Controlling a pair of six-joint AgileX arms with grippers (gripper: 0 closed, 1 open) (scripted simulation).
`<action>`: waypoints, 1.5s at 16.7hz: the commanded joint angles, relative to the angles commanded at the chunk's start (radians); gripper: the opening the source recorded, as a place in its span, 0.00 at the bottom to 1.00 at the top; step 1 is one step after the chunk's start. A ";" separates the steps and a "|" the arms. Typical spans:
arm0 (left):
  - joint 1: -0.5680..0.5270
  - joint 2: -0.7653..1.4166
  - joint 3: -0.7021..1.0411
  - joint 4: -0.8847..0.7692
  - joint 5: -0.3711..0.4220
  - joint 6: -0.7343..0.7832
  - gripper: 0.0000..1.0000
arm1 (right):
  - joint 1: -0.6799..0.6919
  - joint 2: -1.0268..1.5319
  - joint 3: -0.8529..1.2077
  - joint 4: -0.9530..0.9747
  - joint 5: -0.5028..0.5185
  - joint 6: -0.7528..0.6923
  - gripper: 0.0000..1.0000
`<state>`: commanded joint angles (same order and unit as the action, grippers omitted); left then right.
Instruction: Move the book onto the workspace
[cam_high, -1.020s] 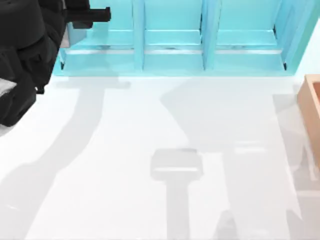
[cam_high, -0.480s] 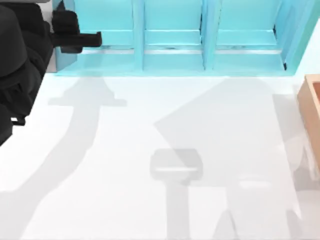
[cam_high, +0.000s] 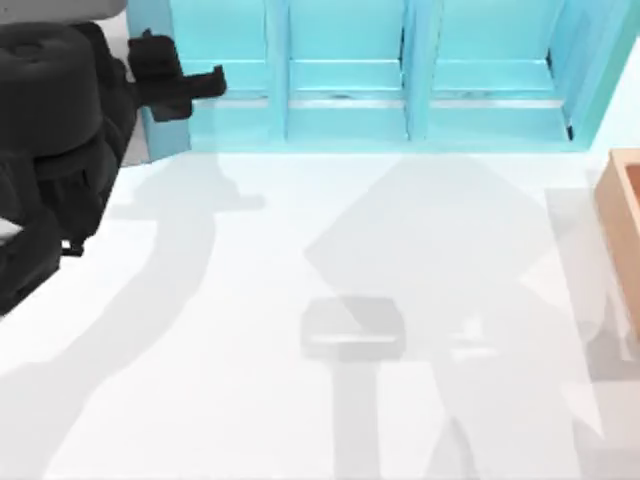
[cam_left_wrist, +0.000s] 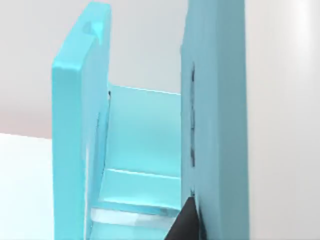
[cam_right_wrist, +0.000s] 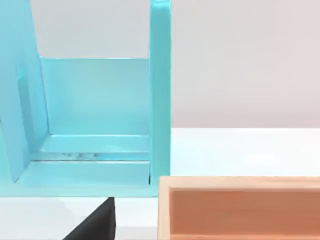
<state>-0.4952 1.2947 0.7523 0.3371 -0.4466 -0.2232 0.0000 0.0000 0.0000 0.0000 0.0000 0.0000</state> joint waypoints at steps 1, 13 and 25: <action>-0.014 0.029 0.009 -0.014 -0.017 -0.071 0.00 | 0.000 0.000 0.000 0.000 0.000 0.000 1.00; -0.321 0.493 0.229 -0.297 -0.362 -1.353 0.00 | 0.000 0.000 0.000 0.000 0.000 0.000 1.00; -0.713 0.782 0.538 -0.613 -0.726 -2.235 0.00 | 0.000 0.000 0.000 0.000 0.000 0.000 1.00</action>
<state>-1.2082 2.0767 1.2901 -0.2755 -1.1722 -2.4586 0.0000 0.0000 0.0000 0.0000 0.0000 0.0000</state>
